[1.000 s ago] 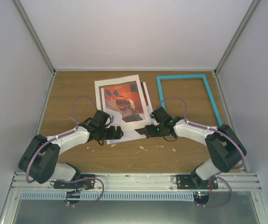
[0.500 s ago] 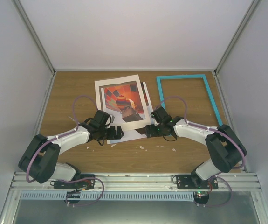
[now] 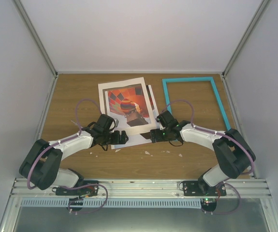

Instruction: Take the photo out of the frame

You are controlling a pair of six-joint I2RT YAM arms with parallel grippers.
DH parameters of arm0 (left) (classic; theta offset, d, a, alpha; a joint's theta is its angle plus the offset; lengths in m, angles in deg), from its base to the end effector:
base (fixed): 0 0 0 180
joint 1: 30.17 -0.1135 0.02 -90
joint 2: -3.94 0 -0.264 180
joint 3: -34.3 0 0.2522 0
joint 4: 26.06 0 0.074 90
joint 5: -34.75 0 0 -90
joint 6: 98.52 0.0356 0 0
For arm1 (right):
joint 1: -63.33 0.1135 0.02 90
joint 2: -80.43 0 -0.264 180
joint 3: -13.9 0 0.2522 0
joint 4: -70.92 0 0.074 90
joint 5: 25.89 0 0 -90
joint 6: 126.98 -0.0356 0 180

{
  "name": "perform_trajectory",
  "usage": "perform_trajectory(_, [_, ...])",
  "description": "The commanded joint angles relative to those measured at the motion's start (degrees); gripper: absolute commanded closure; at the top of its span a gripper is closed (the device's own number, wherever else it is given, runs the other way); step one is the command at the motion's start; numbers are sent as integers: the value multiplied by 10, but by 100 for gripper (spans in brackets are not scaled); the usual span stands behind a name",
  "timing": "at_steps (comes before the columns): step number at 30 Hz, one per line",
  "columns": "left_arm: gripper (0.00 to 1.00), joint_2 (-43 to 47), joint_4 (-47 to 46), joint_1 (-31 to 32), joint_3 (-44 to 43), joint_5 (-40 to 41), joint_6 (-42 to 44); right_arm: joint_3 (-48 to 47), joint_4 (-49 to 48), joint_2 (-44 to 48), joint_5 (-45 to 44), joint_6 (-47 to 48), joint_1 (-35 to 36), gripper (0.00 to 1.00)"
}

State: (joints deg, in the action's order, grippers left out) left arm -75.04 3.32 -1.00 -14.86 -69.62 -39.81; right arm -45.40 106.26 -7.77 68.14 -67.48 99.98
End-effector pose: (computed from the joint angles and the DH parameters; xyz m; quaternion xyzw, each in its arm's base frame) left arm 0.2087 -0.1266 0.1540 0.0155 0.9570 -0.2368 0.1669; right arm 0.2232 0.1692 0.1569 -0.0601 0.9724 0.1518 0.1666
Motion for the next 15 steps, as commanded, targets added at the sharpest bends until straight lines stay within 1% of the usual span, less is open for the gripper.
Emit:
perform_trajectory(1, [1,-23,13,6,23,-12,3,12,-25,-13,18,-8,5,13])
perform_trajectory(4, [1,-22,13,6,23,-11,3,15,-23,-15,10,-12,5,13])
perform_trajectory(10, [1,-19,15,7,23,-9,3,8,4,7,-34,-15,5,13])
perform_trajectory(15, [1,-20,15,7,24,-9,3,3,9,10,-36,-15,5,13])
